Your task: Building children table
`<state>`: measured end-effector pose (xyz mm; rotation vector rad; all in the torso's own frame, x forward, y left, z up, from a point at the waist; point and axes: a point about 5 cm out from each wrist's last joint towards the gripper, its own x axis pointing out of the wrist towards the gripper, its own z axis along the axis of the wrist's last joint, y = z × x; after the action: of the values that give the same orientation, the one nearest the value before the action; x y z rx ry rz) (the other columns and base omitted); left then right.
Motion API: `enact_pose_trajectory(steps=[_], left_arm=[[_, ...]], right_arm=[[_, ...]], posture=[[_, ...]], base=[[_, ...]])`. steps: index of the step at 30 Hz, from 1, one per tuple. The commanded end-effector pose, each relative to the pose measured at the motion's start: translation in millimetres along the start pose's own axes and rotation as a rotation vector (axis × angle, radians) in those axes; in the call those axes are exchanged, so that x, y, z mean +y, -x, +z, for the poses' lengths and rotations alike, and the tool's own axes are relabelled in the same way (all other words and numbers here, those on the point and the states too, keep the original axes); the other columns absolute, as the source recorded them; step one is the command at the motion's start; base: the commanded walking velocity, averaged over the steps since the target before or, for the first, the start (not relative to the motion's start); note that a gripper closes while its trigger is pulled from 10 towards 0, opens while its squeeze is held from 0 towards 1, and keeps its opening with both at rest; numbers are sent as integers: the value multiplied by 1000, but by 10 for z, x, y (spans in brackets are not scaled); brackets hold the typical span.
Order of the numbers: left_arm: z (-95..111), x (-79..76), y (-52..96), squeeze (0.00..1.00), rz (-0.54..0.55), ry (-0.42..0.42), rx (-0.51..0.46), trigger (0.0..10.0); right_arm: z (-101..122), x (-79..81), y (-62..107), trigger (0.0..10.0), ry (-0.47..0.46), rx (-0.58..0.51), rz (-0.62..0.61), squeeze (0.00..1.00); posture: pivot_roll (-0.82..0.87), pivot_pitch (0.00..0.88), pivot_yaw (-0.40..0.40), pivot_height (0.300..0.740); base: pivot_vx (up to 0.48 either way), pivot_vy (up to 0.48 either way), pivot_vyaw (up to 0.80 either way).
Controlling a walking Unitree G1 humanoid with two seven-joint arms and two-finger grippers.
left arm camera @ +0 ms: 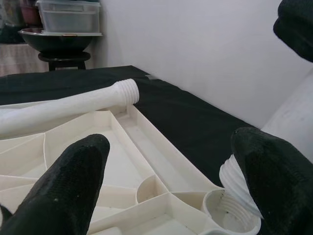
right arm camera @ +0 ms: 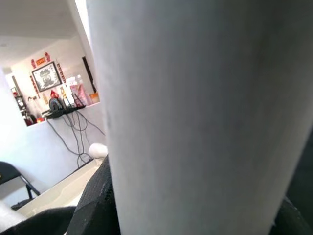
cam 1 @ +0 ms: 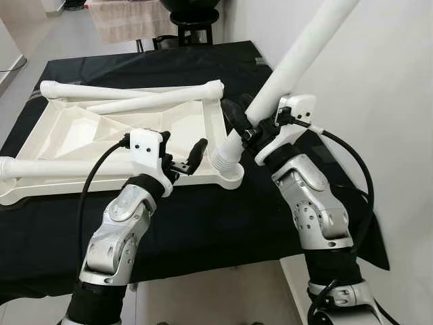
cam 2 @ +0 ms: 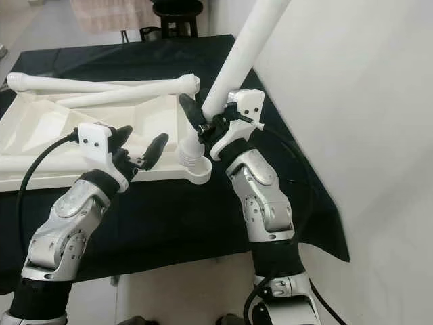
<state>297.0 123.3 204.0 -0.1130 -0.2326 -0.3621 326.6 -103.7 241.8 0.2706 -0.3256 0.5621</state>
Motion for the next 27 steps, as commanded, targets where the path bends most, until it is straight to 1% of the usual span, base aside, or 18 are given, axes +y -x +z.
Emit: enact_pose_trajectory(steps=[1, 5, 9, 21, 27], left_arm=[[-64, 16, 28, 0, 7, 11, 31, 10000], [-77, 29, 27, 0, 20, -5, 35, 10000], [-124, 58, 38, 0, 38, -65, 56, 10000], [-138, -4, 76, 0, -8, -56, 56, 10000], [-138, -4, 76, 0, -8, -56, 56, 10000]], right_arm=[[55, 17, -29, 10000, 11, -27, 8, 0], [60, 13, -28, 10000, 13, -28, 8, 0], [72, 11, -28, 10000, 16, -31, 13, 0], [87, -23, -25, 10000, 21, -29, 14, 0], [87, -23, -25, 10000, 21, -29, 14, 0]], posture=[[-41, 111, -13, 740], [-40, 112, -15, 740], [-35, 115, -12, 740], [-30, 121, -15, 740], [-30, 121, -15, 740]], base=[[0, 0, 0], [0, 0, 0], [0, 0, 0], [0, 0, 0], [0, 0, 0]])
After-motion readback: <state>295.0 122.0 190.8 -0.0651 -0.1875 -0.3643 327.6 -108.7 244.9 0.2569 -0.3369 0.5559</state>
